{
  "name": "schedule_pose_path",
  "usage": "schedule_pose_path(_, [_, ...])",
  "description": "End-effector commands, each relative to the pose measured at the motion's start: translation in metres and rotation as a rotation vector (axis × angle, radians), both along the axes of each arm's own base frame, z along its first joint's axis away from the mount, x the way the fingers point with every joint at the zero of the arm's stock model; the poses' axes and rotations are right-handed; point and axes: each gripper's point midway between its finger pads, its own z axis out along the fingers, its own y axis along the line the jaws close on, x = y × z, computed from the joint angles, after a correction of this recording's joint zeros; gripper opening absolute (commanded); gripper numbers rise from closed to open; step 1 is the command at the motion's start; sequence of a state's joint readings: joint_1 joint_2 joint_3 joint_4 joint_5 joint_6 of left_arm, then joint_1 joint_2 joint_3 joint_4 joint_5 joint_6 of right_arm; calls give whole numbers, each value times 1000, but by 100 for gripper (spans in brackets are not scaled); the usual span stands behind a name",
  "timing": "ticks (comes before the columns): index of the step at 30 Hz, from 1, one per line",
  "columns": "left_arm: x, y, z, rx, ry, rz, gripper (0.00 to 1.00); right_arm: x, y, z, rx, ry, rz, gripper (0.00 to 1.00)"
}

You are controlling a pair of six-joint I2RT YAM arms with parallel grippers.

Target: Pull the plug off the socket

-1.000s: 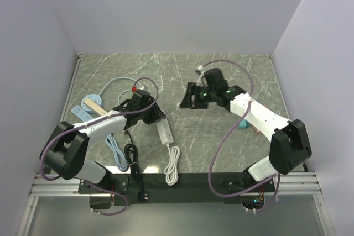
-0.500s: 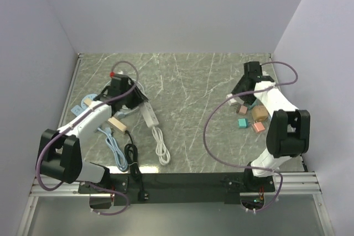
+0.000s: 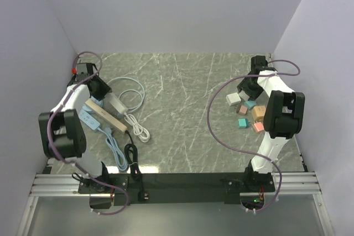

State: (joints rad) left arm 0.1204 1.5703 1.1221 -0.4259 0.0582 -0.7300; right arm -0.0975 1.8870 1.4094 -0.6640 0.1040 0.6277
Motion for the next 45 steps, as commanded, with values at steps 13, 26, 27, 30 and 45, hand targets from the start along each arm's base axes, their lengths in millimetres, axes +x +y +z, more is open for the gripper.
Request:
schedule_pose_path(13, [27, 40, -8, 37, 51, -5, 66, 6, 3, 20, 18, -63, 45, 65])
schedule_pose_path(26, [-1, 18, 59, -1, -80, -64, 99, -23, 34, 166, 70, -428, 194, 95])
schedule_pose_path(27, [-1, 16, 65, -8, -108, -75, 99, -30, 40, 169, 88, -449, 221, 95])
schedule_pose_path(30, [-10, -8, 86, -75, -197, -159, 99, -58, 62, 199, 133, -561, 339, 96])
schedule_pose_path(45, [-31, -127, 219, -179, -657, -609, 99, -201, 117, 256, 179, -871, 625, 97])
